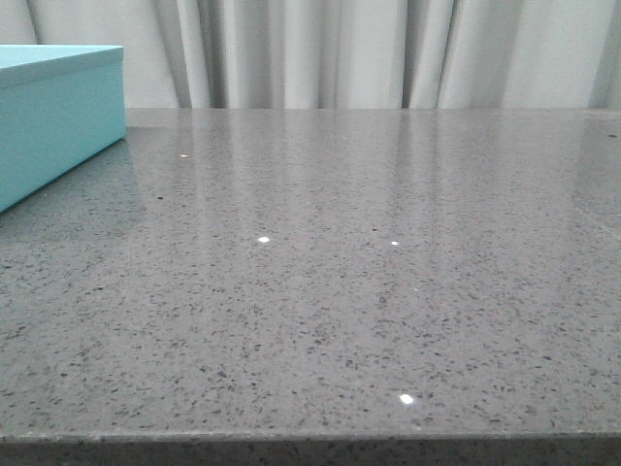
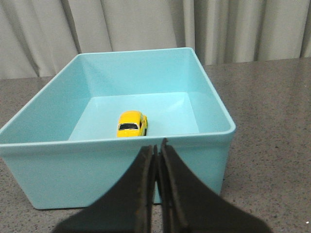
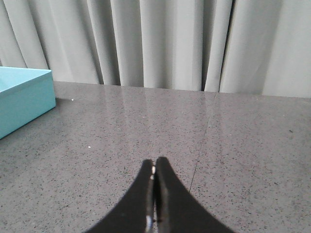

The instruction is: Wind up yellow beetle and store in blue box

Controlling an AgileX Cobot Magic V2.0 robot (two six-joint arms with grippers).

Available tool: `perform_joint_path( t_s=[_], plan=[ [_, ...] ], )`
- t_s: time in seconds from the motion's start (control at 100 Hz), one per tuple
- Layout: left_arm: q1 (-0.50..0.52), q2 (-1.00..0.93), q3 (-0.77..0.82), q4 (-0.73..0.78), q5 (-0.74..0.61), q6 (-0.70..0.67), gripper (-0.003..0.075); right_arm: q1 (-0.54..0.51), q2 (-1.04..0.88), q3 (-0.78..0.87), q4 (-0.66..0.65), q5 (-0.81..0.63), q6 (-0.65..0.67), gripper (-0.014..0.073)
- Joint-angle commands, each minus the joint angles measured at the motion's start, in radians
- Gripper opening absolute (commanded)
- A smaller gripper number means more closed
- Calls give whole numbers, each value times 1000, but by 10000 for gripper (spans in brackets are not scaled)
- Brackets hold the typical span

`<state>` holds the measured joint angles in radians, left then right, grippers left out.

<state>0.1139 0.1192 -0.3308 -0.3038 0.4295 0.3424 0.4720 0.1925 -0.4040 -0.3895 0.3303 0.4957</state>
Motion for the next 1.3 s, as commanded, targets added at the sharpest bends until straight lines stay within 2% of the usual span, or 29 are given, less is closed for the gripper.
perform_joint_path(
  t_s=[0.0,0.17,0.31,0.42,0.82,1.06,1.29],
  plan=[
    [0,9,-11,42,-109,0,-20,-1,8,-24,-27,-83,-14,-68],
    [-39,9,59,55,-244,-77,-20,-1,8,-24,-27,-83,-14,-68],
    [-89,9,142,185,-408,-212,-20,-1,8,-24,-27,-83,-14,-68],
    [-101,1,194,227,-489,-234,-20,-1,8,-24,-27,-83,-14,-68],
    [-120,-156,371,223,-528,-276,-20,-1,8,-24,-27,-83,-14,-68],
    [-120,-155,371,221,-468,-276,-20,-1,8,-24,-27,-81,-14,-68],
    [-120,-155,369,221,-474,-276,-20,-1,8,-24,-27,-81,-14,-68]
  ],
)
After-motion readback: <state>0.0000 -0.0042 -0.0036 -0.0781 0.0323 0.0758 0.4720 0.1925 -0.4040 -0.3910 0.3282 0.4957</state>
